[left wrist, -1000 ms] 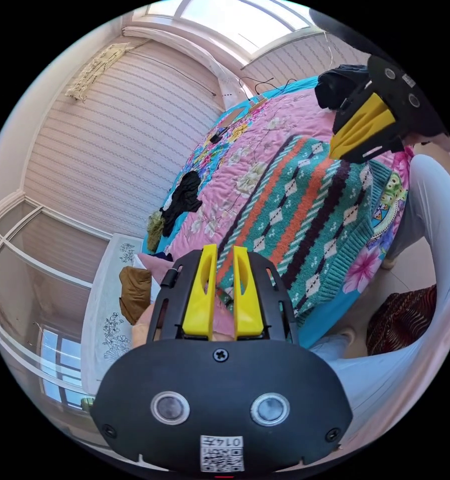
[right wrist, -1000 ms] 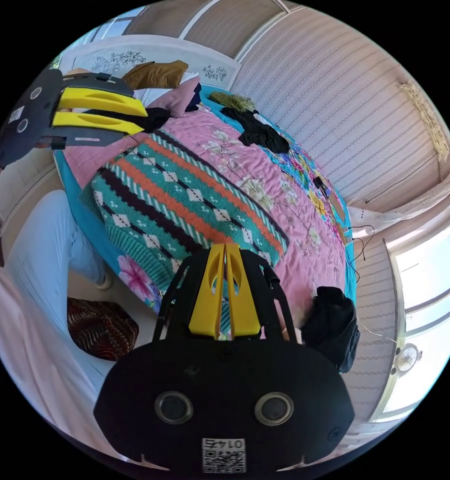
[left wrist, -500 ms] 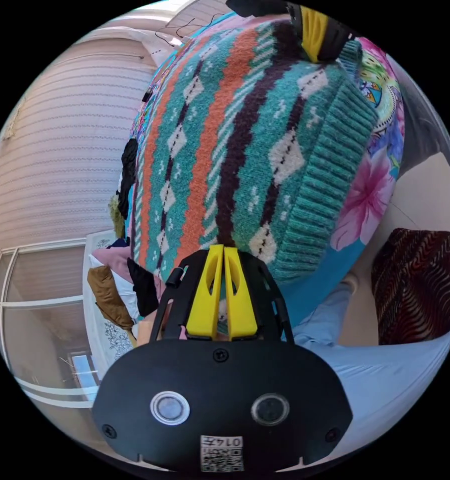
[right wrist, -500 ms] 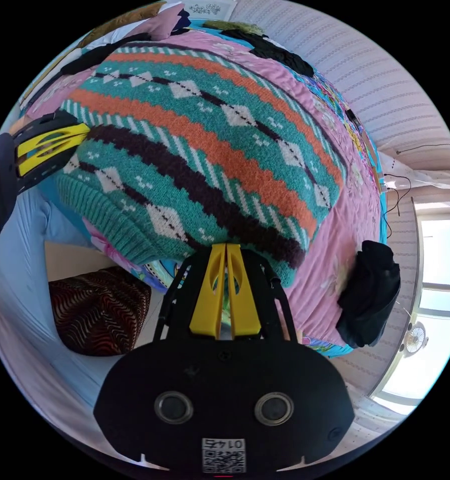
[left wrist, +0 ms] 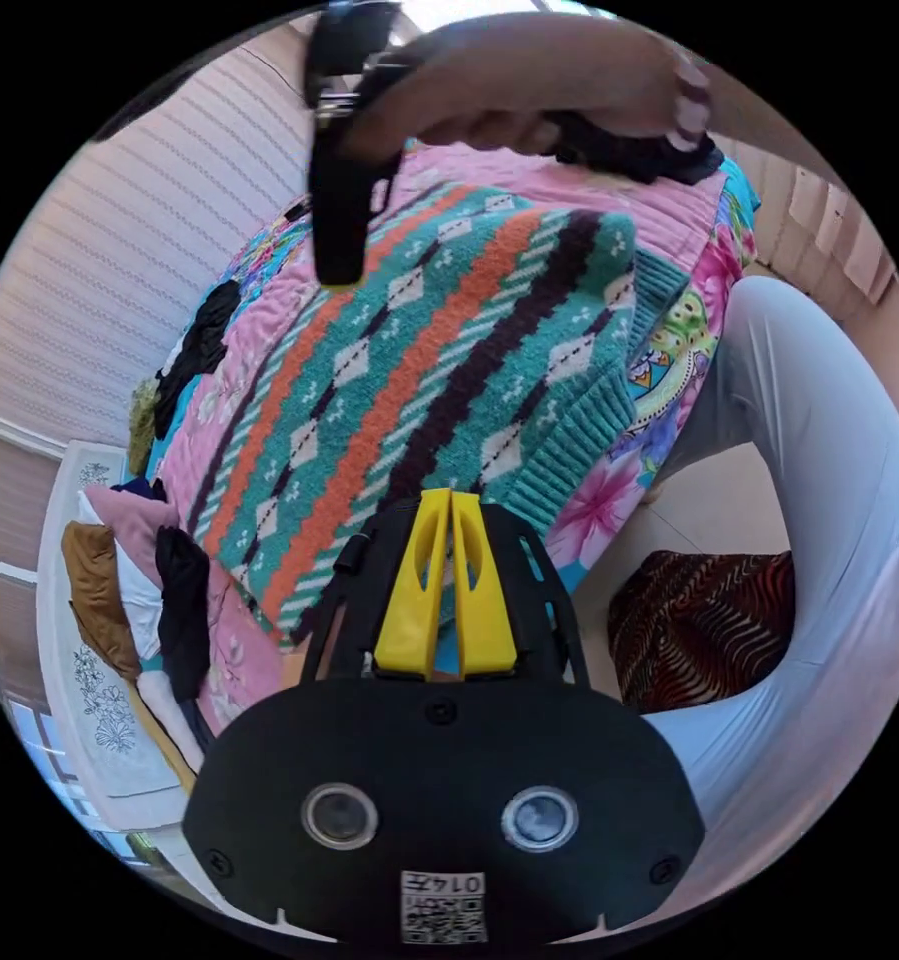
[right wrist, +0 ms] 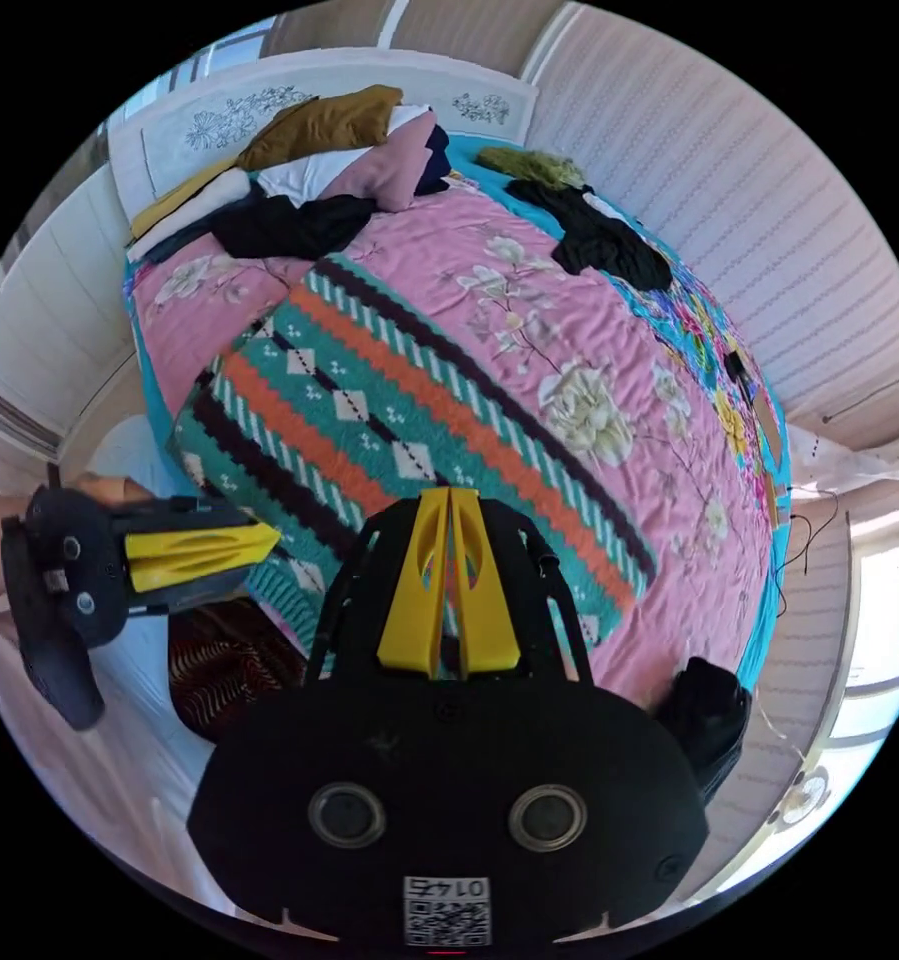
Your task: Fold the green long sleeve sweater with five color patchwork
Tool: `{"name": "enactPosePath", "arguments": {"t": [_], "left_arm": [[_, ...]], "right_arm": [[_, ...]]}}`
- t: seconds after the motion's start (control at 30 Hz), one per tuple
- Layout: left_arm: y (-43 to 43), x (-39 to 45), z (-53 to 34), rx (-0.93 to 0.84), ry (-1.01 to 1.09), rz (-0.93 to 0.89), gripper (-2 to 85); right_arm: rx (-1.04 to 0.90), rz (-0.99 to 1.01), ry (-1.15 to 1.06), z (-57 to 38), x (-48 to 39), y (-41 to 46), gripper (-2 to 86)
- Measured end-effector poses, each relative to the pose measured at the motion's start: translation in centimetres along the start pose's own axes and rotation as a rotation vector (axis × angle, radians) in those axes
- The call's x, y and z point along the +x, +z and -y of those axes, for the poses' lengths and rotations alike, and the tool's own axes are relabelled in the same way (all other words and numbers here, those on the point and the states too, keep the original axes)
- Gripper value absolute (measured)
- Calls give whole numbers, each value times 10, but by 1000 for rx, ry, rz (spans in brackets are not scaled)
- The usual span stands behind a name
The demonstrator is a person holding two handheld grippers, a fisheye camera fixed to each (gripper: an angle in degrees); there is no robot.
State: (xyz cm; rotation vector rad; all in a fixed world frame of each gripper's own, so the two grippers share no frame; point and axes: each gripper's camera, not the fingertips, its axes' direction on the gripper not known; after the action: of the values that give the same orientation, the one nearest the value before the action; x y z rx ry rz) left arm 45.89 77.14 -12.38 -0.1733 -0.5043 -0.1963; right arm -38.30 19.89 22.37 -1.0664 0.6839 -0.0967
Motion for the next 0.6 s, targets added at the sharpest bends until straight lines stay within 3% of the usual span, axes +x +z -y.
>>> {"name": "enactPosePath", "arguments": {"t": [0.2, 0.33, 0.47, 0.57, 0.6], "left_arm": [[9, 23, 0, 0, 85, 126, -10], [-2, 16, -2, 8, 71, 103, -9], [-28, 8, -8, 113, 38, 55, -9], [3, 18, -4, -10, 105, -43, -9], [6, 24, -6, 21, 144, -4, -9]], "right_arm": [[-131, -125, -10, 48, -4, 82, -7], [-210, -235, -230, 54, -13, 90, -8], [-157, -82, -174, 58, 21, 66, -10], [-82, -54, -95, 59, 43, 68, -10], [-110, -53, -97, 60, 46, 77, -9]]}}
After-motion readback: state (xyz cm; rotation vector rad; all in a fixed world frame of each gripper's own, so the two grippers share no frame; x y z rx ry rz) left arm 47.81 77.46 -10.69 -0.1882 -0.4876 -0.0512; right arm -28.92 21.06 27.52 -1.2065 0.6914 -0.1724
